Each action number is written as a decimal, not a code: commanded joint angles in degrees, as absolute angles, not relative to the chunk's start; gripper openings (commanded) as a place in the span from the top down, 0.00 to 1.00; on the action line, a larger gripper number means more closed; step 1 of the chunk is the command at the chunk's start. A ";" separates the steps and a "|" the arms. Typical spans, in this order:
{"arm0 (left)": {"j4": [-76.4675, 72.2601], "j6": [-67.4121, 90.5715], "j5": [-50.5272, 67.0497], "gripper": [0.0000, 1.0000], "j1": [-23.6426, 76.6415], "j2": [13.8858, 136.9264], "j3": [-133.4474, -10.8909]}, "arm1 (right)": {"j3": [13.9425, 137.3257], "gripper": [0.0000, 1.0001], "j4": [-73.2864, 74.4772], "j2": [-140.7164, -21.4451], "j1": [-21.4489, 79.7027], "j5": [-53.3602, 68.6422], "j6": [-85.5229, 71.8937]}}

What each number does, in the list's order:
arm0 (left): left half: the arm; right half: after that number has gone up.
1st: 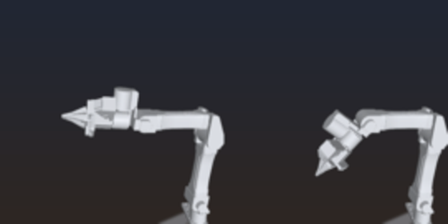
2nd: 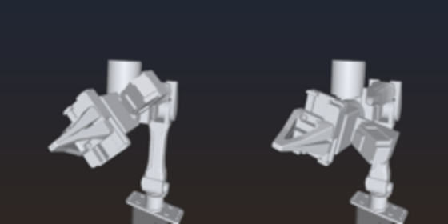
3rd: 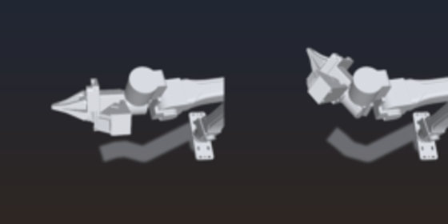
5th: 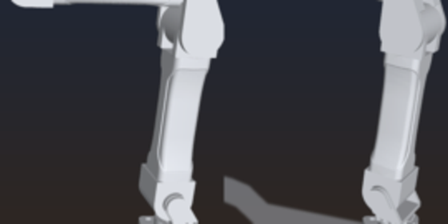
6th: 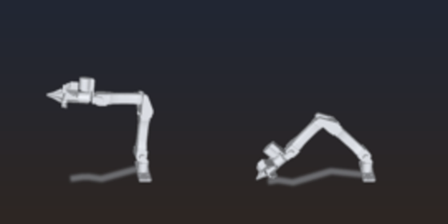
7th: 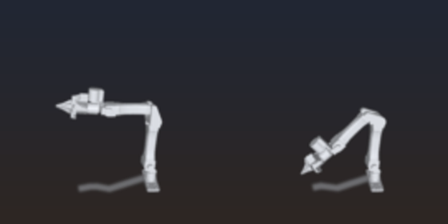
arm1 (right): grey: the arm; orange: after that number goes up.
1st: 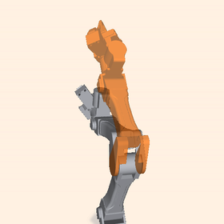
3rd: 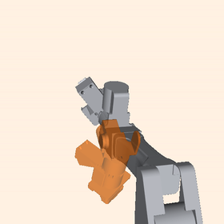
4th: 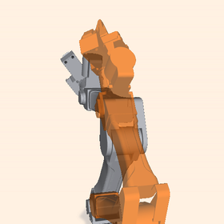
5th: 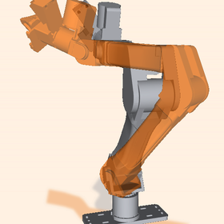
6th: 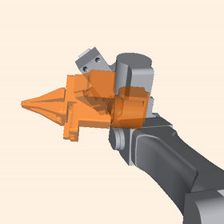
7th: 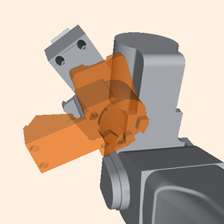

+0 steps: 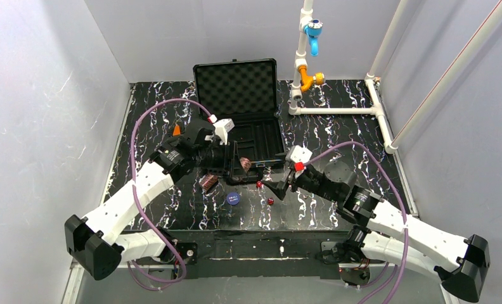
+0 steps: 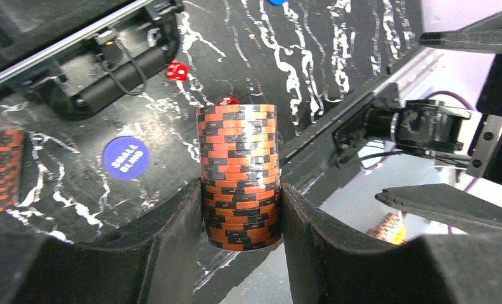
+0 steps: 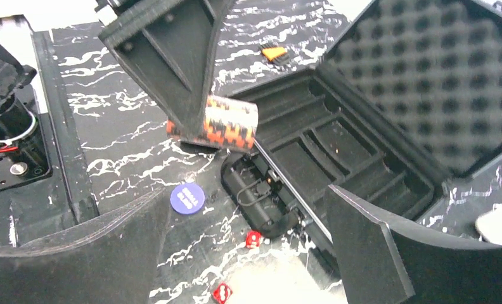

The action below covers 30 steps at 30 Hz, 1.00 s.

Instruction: Pack up texas hold em set

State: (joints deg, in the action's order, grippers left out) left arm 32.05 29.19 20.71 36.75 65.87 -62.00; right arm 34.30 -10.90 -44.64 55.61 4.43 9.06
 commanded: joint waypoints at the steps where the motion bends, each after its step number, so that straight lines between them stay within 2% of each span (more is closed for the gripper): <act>1: 36.00 25.20 15.42 1.00 35.55 66.58 -67.90 | 33.59 0.02 -8.19 -42.63 55.65 -2.69 4.20; 17: 40.67 15.90 -4.73 1.00 24.46 83.98 -79.29 | 33.98 0.02 -0.32 -41.79 55.69 -18.70 -10.77; 30: 40.73 13.75 -13.13 1.00 21.48 101.95 -90.79 | 31.86 0.02 6.12 -35.34 55.65 -21.19 -16.42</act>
